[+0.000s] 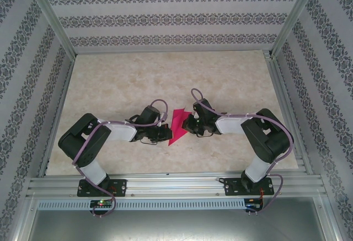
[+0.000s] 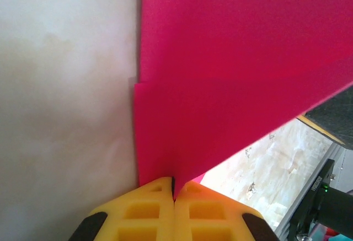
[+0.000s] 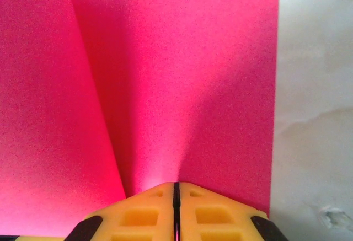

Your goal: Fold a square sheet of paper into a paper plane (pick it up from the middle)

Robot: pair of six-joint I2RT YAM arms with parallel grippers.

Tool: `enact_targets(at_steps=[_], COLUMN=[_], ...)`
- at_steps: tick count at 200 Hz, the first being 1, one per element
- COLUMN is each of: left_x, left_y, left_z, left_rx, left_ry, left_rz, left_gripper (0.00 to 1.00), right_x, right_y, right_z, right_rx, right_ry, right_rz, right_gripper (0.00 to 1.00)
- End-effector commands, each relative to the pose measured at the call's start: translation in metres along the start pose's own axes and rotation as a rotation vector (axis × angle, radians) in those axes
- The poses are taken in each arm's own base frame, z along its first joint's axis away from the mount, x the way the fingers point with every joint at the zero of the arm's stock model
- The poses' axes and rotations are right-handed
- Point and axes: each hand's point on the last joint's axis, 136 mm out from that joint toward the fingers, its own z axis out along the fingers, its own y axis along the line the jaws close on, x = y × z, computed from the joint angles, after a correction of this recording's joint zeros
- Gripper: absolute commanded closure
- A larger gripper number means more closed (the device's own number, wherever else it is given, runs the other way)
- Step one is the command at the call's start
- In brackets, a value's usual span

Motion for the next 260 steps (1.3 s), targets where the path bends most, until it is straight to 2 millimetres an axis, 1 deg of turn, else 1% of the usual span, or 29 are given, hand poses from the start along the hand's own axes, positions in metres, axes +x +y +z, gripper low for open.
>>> enact_targets(at_steps=[1,27,62,96,116,139,154,176,192,206,216,260], left_x=[0.000,-0.001,-0.001,-0.004,-0.004,-0.006,-0.007,-0.008,-0.008,-0.009,-0.009,-0.007], left_y=[0.003,0.001,-0.006,0.001,0.003,0.004,0.003,-0.001,-0.004,-0.006,-0.006,-0.005], left_z=[0.001,0.002,0.007,0.006,0.008,0.007,0.007,0.008,0.009,0.011,0.011,0.011], left_rx=[-0.009,0.004,0.031,0.014,0.041,0.057,0.064,0.079,0.091,0.098,0.097,0.068], left_ry=[0.047,0.060,0.104,0.083,0.076,0.076,0.084,0.102,0.117,0.127,0.135,0.169], left_rz=[-0.009,0.002,0.010,-0.031,-0.060,-0.079,-0.081,-0.081,-0.081,-0.081,-0.080,-0.080], left_gripper=[0.96,0.95,0.95,0.95,0.95,0.95,0.96,0.95,0.95,0.95,0.94,0.93], right_x=[0.000,-0.007,-0.011,-0.011,-0.013,-0.015,-0.014,-0.008,-0.005,-0.006,-0.009,-0.015], right_y=[0.002,0.006,-0.003,-0.008,0.004,0.025,0.039,0.061,0.070,0.069,0.063,0.043], right_z=[-0.003,-0.003,0.001,-0.002,-0.012,-0.030,-0.037,-0.037,-0.029,-0.019,-0.014,-0.003], right_rx=[0.026,0.015,0.024,0.033,0.002,-0.057,-0.110,-0.197,-0.229,-0.226,-0.208,-0.136], right_ry=[0.006,0.015,0.042,0.048,0.032,-0.006,-0.021,-0.023,0.000,0.003,-0.002,-0.025], right_rz=[-0.033,-0.056,-0.053,-0.053,-0.070,-0.114,-0.128,-0.137,-0.133,-0.111,-0.091,-0.058], right_gripper=[0.88,0.88,0.90,0.90,0.89,0.89,0.89,0.89,0.89,0.89,0.90,0.90])
